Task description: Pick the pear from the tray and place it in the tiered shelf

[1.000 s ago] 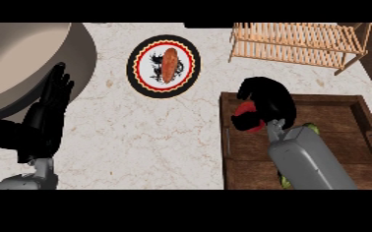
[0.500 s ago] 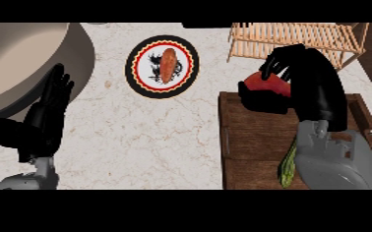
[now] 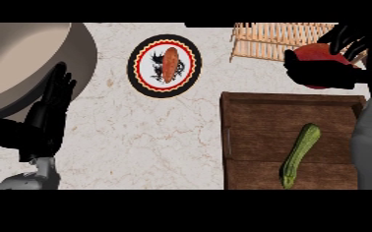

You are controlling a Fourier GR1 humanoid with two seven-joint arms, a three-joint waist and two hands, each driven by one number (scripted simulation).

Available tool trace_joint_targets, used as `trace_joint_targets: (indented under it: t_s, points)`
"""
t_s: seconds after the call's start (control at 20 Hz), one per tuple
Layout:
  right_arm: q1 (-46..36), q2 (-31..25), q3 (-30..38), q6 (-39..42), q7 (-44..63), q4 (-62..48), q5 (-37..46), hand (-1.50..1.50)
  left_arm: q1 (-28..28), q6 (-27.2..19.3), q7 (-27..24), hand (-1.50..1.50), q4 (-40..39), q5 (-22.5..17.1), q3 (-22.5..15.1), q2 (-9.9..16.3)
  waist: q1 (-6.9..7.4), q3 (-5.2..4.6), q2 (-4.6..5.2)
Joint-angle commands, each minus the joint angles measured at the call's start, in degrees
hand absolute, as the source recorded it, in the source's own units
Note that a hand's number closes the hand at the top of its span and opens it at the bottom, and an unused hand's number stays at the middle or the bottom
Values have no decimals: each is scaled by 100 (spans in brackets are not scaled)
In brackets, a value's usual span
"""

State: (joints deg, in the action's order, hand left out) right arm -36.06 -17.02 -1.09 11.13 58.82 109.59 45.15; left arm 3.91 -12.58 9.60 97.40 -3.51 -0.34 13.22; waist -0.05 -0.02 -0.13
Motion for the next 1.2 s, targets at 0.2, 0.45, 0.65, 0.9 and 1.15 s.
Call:
trace_joint_targets:
  t_s: [0.2, 0.45, 0.65, 0.9, 1.15]
  points:
    - [-501, -282, 817, -360, -572, -1301, 55, 150, 92, 202, 6, 0, -77, 11, 18, -99, 48, 1, 20]
    - [-465, -170, 995, -1287, -1437, -2439, 232, 150, 255, 260, -70, 0, -302, 8, 289, -8, 70, 2, 38]
    - [-646, -305, 1189, -1738, -2168, -3372, 184, 150, -7, 193, -247, 0, -227, 168, 128, -226, 83, 2, 38]
    - [-1039, -409, 1537, -2515, -2977, -4652, 106, 150, 183, 292, -241, 0, -377, 152, 217, -194, 98, 3, 47]
    - [-1472, -576, 1672, -2872, -3814, -5821, -33, 150, -17, 275, -536, 0, -438, 226, 177, -373, 112, 2, 49]
